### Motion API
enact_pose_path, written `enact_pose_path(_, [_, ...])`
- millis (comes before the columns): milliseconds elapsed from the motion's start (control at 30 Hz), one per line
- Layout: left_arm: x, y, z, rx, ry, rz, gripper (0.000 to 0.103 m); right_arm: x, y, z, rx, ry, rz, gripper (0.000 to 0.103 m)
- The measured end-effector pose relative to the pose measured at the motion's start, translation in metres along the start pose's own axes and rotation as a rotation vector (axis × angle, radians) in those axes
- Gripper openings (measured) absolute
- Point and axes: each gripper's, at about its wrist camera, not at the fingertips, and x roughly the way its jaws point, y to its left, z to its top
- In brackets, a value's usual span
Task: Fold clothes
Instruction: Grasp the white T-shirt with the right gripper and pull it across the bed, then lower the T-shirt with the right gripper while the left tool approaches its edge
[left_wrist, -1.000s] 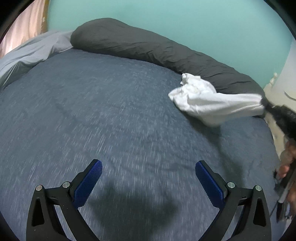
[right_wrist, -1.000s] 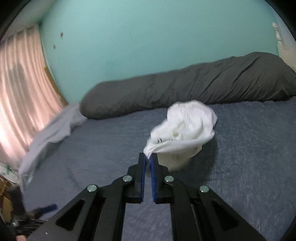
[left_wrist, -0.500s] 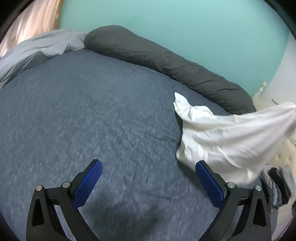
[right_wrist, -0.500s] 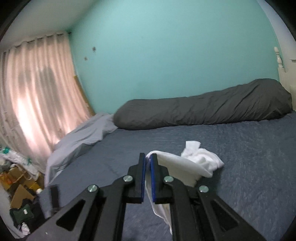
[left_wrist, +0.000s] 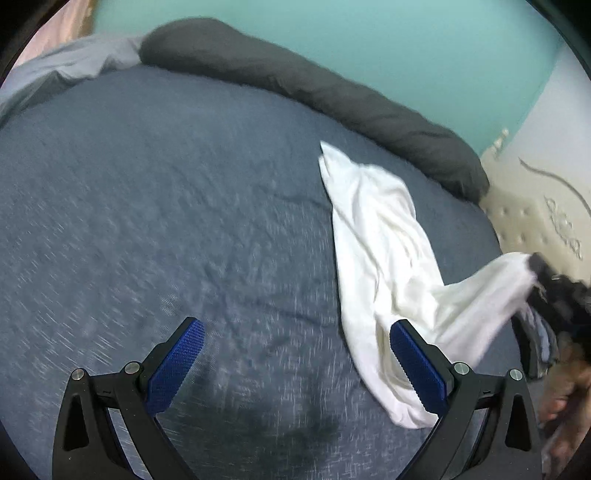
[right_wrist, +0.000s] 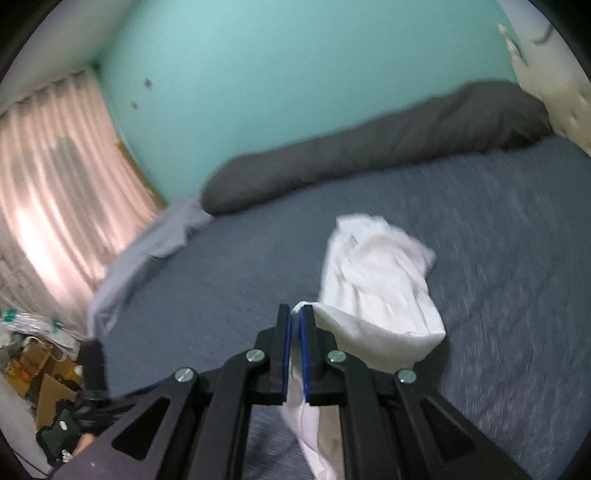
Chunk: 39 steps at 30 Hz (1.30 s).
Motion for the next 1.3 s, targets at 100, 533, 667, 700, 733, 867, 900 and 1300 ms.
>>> enact_pose_path(100, [0.016, -0.005, -0.011, 0.011, 0.034, -0.007, 0.103, 0.025, -0.023, -0.028, 0.042, 0.029, -0.038, 0.005])
enact_pose_path(533, [0.05, -0.056, -0.041, 0.122, 0.084, -0.05, 0.103, 0.022, -0.094, -0.077, 0.199, -0.019, -0.097, 0.021])
enact_pose_path(667, [0.06, -0.079, -0.049, 0.178, 0.097, -0.064, 0.103, 0.008, -0.114, -0.089, 0.286, -0.056, -0.126, 0.033])
enact_pose_path(700, [0.062, -0.084, -0.051, 0.188, 0.101, -0.067, 0.103, 0.006, -0.12, -0.093, 0.313, -0.051, -0.139, 0.033])
enact_pose_path(733, [0.064, -0.089, -0.053, 0.198, 0.105, -0.07, 0.103, 0.005, -0.126, -0.097, 0.344, -0.044, -0.147, 0.033])
enact_pose_path(867, [0.072, -0.106, -0.061, 0.248, 0.114, -0.068, 0.103, -0.002, -0.142, -0.106, 0.418, -0.042, -0.171, 0.033])
enact_pose_path(900, [0.074, -0.109, -0.062, 0.259, 0.119, -0.066, 0.103, -0.004, -0.144, -0.106, 0.425, -0.038, -0.17, 0.033])
enact_pose_path(1300, [0.097, -0.125, -0.061, 0.293, 0.143, -0.077, 0.103, -0.023, -0.159, -0.102, 0.453, -0.059, -0.174, 0.036])
